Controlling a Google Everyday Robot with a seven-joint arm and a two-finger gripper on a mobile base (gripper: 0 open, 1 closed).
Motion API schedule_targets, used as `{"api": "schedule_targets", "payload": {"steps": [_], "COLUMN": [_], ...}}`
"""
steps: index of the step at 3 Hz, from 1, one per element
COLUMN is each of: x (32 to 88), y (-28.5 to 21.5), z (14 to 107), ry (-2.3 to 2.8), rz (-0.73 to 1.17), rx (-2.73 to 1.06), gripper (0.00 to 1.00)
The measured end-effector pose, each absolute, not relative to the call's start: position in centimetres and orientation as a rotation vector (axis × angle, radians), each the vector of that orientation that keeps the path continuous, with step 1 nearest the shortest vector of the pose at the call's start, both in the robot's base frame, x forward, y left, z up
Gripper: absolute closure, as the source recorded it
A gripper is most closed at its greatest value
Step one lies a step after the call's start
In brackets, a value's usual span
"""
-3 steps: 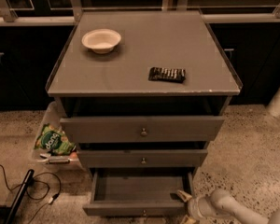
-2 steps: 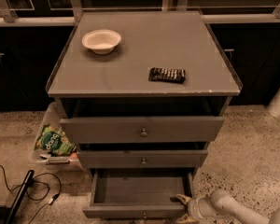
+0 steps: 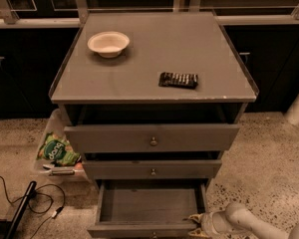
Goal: Open bottom drawer
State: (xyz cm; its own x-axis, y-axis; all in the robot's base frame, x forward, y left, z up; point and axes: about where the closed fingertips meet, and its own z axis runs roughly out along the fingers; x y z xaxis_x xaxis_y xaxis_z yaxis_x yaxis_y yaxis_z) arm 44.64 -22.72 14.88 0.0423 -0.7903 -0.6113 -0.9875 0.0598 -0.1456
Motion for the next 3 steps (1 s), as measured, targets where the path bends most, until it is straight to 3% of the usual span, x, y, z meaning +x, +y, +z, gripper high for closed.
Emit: {"api": "schedule_targets", "payload": {"steps": [1,3], "x": [43.93,43.92], "y": [-22.88,-22.88], "z": [15.27,15.27], "ry": [1.792,1.792], "rz": [0.458,0.458], "rx": [-1.785,-1.785], "gripper": [1.0,0.58]}}
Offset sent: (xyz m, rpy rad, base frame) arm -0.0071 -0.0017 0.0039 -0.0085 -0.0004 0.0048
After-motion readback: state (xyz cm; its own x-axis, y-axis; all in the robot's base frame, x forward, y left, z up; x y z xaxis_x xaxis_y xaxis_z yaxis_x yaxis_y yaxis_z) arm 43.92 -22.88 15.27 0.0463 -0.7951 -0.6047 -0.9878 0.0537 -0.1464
